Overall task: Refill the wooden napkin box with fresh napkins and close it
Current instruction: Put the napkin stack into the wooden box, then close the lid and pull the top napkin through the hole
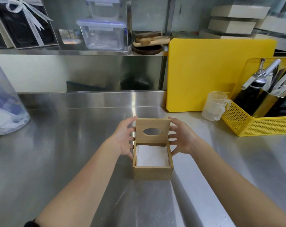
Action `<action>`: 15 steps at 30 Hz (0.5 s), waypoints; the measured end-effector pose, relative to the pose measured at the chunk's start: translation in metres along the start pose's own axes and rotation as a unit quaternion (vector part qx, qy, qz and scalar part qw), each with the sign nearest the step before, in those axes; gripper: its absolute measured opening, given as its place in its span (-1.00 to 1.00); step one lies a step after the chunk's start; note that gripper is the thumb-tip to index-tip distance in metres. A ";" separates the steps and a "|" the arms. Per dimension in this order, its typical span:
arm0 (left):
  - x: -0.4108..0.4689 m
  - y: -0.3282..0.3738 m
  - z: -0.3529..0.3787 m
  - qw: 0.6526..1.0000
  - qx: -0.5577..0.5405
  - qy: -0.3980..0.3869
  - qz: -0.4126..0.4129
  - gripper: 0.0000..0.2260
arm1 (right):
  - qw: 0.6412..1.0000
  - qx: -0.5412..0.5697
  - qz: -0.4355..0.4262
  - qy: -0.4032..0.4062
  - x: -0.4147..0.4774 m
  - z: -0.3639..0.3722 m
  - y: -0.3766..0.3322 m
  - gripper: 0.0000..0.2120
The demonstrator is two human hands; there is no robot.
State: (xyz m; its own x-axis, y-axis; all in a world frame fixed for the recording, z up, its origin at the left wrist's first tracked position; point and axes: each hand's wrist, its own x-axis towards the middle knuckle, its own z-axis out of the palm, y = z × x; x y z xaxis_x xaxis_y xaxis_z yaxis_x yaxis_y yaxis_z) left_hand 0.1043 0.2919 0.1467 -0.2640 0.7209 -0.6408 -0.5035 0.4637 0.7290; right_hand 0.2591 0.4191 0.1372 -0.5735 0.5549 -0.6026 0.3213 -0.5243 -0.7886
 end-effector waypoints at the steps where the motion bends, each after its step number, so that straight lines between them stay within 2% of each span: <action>1: -0.001 -0.002 -0.004 1.000 -0.009 -0.026 0.009 -0.61 | 1.000 -0.002 -0.014 -0.022 -0.001 -0.003 0.002 -0.52; 3: -0.003 -0.010 -0.012 0.997 -0.009 -0.066 0.041 -0.81 | 0.997 -0.024 -0.052 -0.049 -0.004 -0.009 0.010 -0.70; 4: -0.003 -0.017 -0.016 0.995 0.000 -0.077 0.063 -0.78 | 0.994 -0.054 -0.079 -0.056 -0.005 -0.012 0.016 -0.71; 6: 0.000 -0.036 -0.021 0.990 0.030 -0.082 0.110 -0.57 | 0.978 -0.143 -0.138 -0.068 -0.009 -0.016 0.028 -0.64; 9: 0.006 -0.068 -0.023 0.961 0.185 -0.054 0.200 -0.37 | 0.924 -0.315 -0.213 -0.050 -0.006 -0.026 0.047 -0.57; 12: 0.013 -0.088 -0.026 0.911 0.318 -0.035 0.261 -0.40 | 0.853 -0.447 -0.268 -0.024 -0.001 -0.031 0.061 -0.52; 15: 0.021 -0.098 -0.033 0.876 0.385 -0.015 0.290 -0.39 | 0.830 -0.481 -0.283 -0.009 0.000 -0.032 0.069 -0.49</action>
State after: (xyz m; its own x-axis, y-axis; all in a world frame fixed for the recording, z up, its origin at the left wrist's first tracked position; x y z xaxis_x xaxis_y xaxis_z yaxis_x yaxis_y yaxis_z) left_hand 0.1212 0.2442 0.0537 -0.2646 0.9579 -0.1111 0.4149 0.2171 0.8836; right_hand 0.3048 0.4037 0.0790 -0.8466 0.5214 -0.1066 0.4435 0.5804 -0.6830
